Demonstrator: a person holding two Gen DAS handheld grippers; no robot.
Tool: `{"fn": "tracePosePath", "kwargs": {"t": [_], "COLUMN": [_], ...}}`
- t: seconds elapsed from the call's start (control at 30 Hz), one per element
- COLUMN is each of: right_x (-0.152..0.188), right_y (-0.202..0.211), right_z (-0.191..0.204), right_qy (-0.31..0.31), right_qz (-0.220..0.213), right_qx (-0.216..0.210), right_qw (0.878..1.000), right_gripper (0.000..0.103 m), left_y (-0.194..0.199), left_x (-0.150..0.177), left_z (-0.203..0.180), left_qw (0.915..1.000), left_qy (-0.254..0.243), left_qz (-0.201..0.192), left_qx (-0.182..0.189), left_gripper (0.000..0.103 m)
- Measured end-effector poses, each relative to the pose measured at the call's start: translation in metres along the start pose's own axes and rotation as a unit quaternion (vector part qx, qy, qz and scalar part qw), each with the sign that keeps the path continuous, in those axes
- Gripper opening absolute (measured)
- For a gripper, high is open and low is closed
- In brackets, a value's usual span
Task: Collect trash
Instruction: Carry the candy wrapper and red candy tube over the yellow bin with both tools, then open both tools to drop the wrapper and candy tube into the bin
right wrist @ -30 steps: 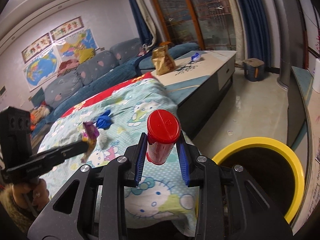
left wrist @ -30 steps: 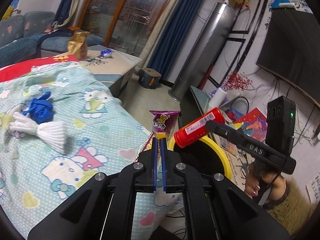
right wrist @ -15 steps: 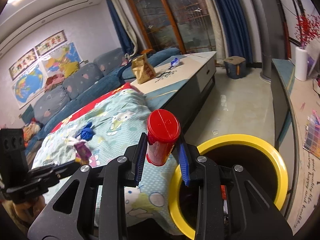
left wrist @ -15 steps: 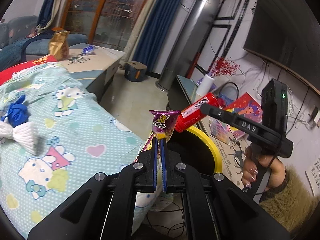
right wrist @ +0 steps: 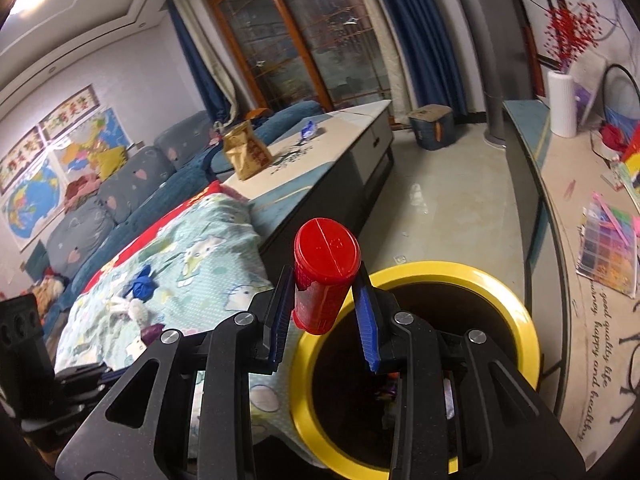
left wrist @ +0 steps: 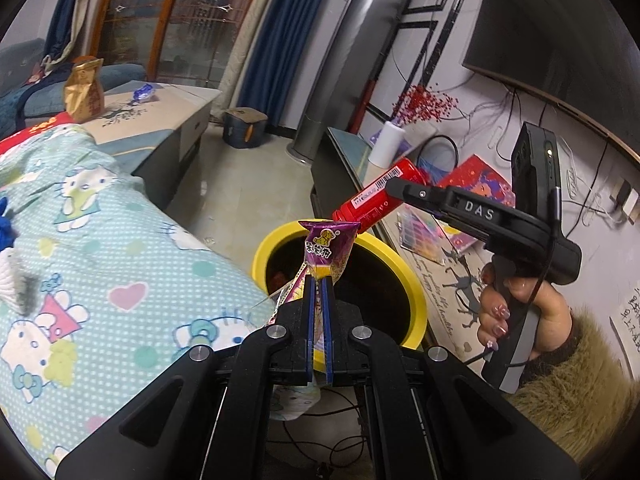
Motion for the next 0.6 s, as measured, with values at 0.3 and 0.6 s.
{"fn": "tracePosePath", "kwargs": {"t": [0.3,0.6], "right_x": [0.002,0.012], "right_y": [0.001,-0.001], "right_z": [-0.033,-0.059], "right_qy": [-0.029,-0.059], "right_qz": [0.003,0.017], "right_qx": [0.024,0.034], "right_qw": [0.999,0.998], "right_gripper": [0.024,0.024], "left_y": [-0.034,-0.064], "left_x": [0.010,0.019], "left_z": [-0.024,-0.041], "left_qw": [0.9992,0.9973], "left_qy": [-0.023,-0.040], "left_qz": [0.029,0.057], "left_qx": [0.016,0.023], "left_gripper": [0.004,0.004]}}
Point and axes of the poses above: each gripper's, at about its wrist camera, not at the fingertips, and y roughly against the way its jaws point, z to its left, x to its underside, the point moved 10 cm from there along -y, roughly the way its jaws point, and after that the axes turned 2 degrees about y, right-handed, at the moved point
